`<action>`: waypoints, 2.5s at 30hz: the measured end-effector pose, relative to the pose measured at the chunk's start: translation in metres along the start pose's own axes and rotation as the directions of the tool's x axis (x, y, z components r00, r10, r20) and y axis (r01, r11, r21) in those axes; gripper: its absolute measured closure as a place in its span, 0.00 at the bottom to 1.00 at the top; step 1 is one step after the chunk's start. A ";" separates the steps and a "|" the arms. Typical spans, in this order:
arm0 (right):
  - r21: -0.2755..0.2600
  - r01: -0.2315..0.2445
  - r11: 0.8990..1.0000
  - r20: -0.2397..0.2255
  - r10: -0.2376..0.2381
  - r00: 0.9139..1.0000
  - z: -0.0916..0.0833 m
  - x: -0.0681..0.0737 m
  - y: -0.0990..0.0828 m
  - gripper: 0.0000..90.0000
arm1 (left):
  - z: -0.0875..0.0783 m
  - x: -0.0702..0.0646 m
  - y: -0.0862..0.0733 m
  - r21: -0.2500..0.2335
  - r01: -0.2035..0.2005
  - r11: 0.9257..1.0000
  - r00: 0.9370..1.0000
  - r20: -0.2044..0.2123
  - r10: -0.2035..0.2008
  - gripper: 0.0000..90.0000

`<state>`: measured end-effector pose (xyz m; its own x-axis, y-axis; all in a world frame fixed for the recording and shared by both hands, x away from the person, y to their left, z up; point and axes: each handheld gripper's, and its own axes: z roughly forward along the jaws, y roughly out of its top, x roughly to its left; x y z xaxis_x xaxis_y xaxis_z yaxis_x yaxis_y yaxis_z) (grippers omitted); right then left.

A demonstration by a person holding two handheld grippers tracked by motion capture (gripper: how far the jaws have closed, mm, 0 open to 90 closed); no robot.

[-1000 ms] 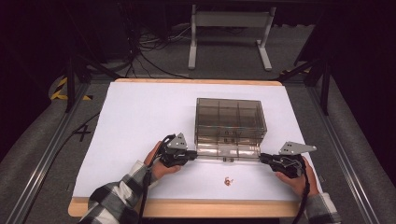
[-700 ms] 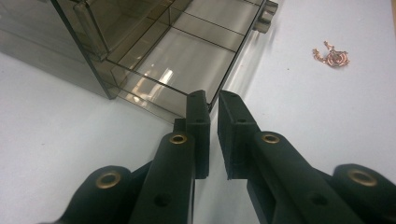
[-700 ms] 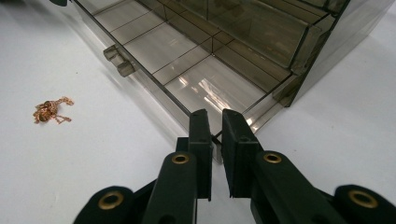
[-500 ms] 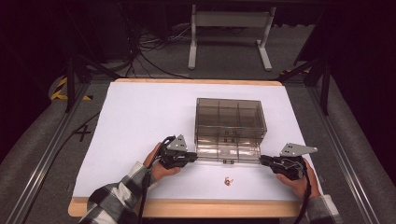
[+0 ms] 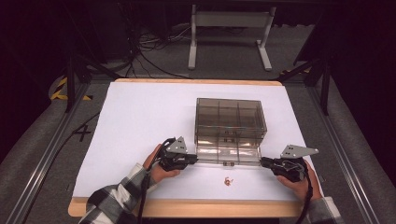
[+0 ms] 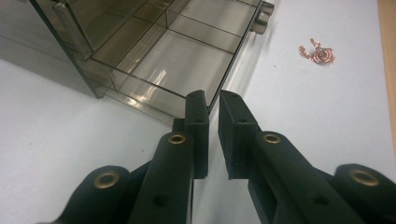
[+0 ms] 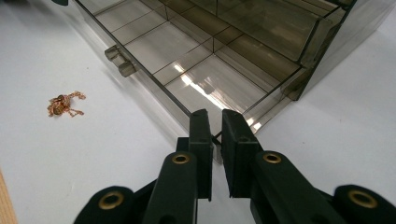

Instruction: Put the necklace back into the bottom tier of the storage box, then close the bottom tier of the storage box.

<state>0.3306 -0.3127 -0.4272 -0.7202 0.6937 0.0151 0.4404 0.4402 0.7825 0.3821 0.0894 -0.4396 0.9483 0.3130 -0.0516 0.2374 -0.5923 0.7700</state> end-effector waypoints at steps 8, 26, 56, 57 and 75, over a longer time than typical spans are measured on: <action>-0.020 -0.002 1.000 0.011 0.002 1.000 -0.004 0.003 0.002 0.91 | -0.005 -0.004 -0.001 -0.032 -0.010 0.999 1.000 -0.019 0.009 0.89; -0.132 0.013 0.991 0.040 -0.008 0.999 -0.019 0.016 0.006 0.80 | -0.064 -0.014 -0.041 -0.153 -0.009 0.988 0.970 -0.240 -0.029 0.61; -0.122 0.127 0.984 -0.151 -0.145 0.978 0.027 0.075 0.013 0.67 | -0.065 -0.018 -0.056 -0.165 0.020 0.986 0.954 -0.293 -0.069 0.19; -0.118 0.129 0.985 -0.154 -0.146 0.977 0.028 0.076 0.013 0.67 | -0.065 -0.018 -0.056 -0.166 0.016 0.986 0.953 -0.294 -0.065 0.19; -0.066 0.155 0.986 -0.171 -0.164 0.972 0.042 0.086 0.011 0.69 | -0.066 -0.021 -0.055 -0.171 0.006 0.985 0.953 -0.297 -0.058 0.18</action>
<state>0.2961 -0.2243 -0.4433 -0.8635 0.5043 -0.0074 0.2871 0.5035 0.8149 0.3354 0.1644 -0.4392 0.8278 0.5529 0.0954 0.2037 -0.4545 0.8671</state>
